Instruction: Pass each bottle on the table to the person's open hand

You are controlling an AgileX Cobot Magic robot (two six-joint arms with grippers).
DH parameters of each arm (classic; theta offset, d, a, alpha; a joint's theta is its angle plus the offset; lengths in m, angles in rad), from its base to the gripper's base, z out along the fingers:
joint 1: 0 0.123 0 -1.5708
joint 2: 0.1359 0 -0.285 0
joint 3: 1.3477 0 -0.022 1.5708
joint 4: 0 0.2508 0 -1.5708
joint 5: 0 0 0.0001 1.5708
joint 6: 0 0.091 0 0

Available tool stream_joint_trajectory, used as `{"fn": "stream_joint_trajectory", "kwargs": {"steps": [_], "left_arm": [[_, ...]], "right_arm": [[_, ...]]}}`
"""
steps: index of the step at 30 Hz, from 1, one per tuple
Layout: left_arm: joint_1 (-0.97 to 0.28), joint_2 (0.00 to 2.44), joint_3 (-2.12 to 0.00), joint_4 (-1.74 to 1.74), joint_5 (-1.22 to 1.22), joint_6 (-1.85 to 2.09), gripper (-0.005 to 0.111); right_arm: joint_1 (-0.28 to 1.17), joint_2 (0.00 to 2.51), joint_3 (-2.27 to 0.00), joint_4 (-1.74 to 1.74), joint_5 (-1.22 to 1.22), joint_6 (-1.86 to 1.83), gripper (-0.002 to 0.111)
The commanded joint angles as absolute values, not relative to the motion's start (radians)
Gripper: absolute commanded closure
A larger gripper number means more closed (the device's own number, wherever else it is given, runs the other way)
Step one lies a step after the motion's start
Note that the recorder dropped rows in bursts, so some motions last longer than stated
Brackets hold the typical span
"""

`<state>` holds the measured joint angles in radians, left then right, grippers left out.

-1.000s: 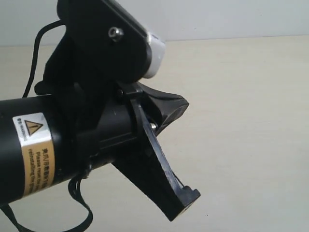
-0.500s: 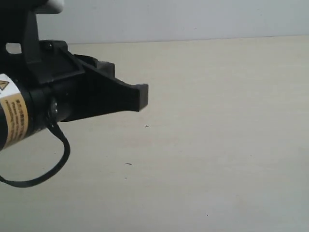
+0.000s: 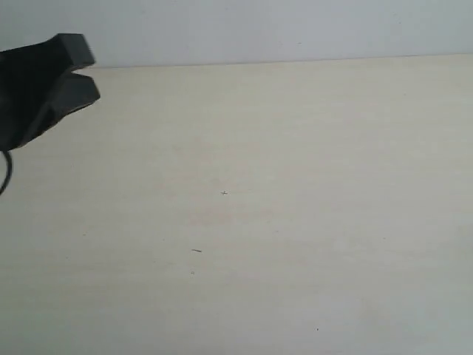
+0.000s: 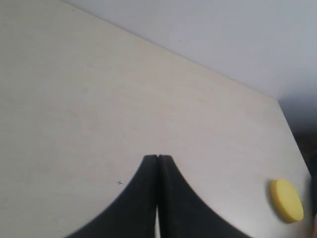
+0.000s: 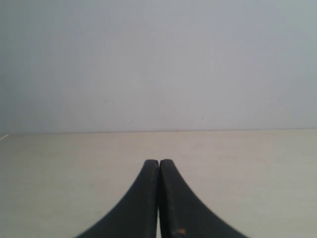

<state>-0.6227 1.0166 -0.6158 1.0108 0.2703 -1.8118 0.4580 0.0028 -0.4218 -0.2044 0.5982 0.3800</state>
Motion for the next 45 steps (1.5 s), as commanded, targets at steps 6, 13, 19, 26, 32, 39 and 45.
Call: {"fn": "stream_joint_trajectory", "kwargs": {"steps": [6,13,19,26,32,39,45], "left_arm": [[-0.478,0.730,-0.423,1.000,0.194,-1.873,0.107],[-0.347,0.483,-0.278,1.000,0.171,-1.871,0.107],[-0.207,0.295,-0.170,1.000,0.127,-1.871,0.107],[-0.125,0.141,-0.085,1.000,0.138,-1.871,0.107],[-0.086,0.029,-0.027,1.003,0.142,-1.866,0.107],[-0.086,0.011,0.000,1.003,0.137,-1.866,0.107],[-0.086,0.000,0.000,1.017,0.128,-1.863,0.107]], "right_arm": [[0.454,0.000,-0.427,-0.210,0.597,0.378,0.108],[0.454,0.000,-0.427,-0.210,0.597,0.378,0.108],[0.454,0.000,-0.427,-0.210,0.597,0.378,0.108],[0.454,0.000,-0.427,-0.210,0.597,0.378,0.108],[0.454,0.000,-0.427,-0.210,0.597,0.378,0.108],[0.454,0.000,-0.427,-0.210,0.597,0.378,0.108],[0.454,0.000,-0.427,-0.210,0.597,0.378,0.108]]}}
